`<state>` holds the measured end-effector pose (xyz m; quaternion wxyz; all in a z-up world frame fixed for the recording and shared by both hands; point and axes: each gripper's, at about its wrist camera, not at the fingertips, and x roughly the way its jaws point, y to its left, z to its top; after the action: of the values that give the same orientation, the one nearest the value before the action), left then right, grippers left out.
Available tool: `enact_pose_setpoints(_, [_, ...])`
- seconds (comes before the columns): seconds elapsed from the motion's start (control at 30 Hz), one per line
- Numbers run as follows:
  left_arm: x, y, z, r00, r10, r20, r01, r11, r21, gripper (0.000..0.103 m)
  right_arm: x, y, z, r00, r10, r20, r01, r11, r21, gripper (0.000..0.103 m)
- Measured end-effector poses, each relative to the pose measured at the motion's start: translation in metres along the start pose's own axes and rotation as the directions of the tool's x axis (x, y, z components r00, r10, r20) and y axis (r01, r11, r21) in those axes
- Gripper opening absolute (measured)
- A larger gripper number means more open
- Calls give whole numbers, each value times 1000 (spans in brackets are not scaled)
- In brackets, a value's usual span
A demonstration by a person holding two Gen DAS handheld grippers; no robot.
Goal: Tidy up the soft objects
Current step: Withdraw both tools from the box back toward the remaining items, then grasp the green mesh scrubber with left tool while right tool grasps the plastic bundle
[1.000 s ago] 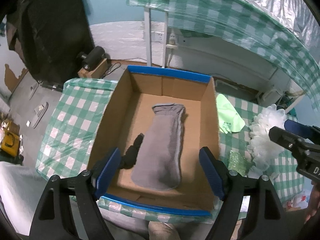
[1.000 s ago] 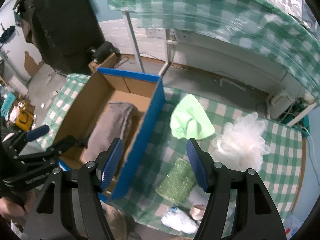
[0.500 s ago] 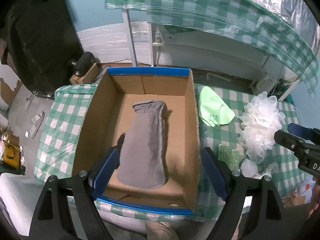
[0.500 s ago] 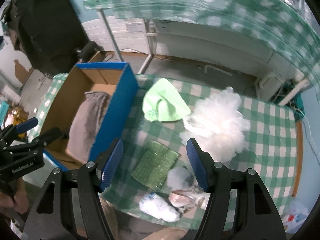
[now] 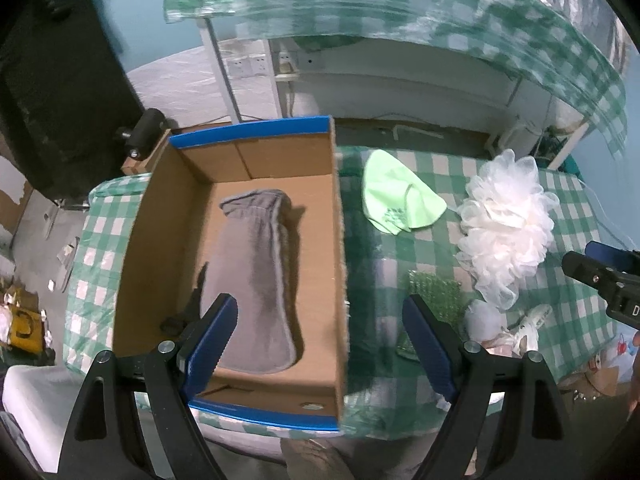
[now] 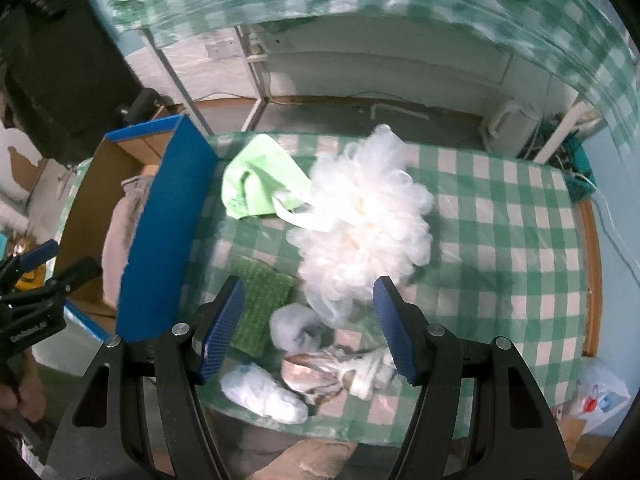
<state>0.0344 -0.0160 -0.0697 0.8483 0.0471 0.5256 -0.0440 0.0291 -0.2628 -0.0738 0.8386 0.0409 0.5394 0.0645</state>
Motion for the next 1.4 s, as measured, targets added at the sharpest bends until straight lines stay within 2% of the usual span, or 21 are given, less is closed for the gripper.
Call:
enact_pose_setpoints(0.3, [12, -38, -4, 999, -15, -37, 18, 997, 73, 86, 14, -20, -16, 999, -3, -40, 3, 1000, 9, 66])
enact_pose_setpoints(0.6, [36, -62, -10, 995, -29, -97, 39, 994, 105, 86, 45, -32, -37, 992, 7, -122, -8, 1000, -7, 66])
enact_pose_setpoints(0.8, [57, -76, -15, 984, -54, -167, 71, 992, 99, 86, 66, -35, -50, 985, -6, -175, 2, 1000, -26, 66])
enact_pose_setpoints(1.4, [87, -97, -27, 971, -27, -236, 64, 987, 150, 86, 110, -37, -69, 966, -40, -257, 19, 996, -83, 66])
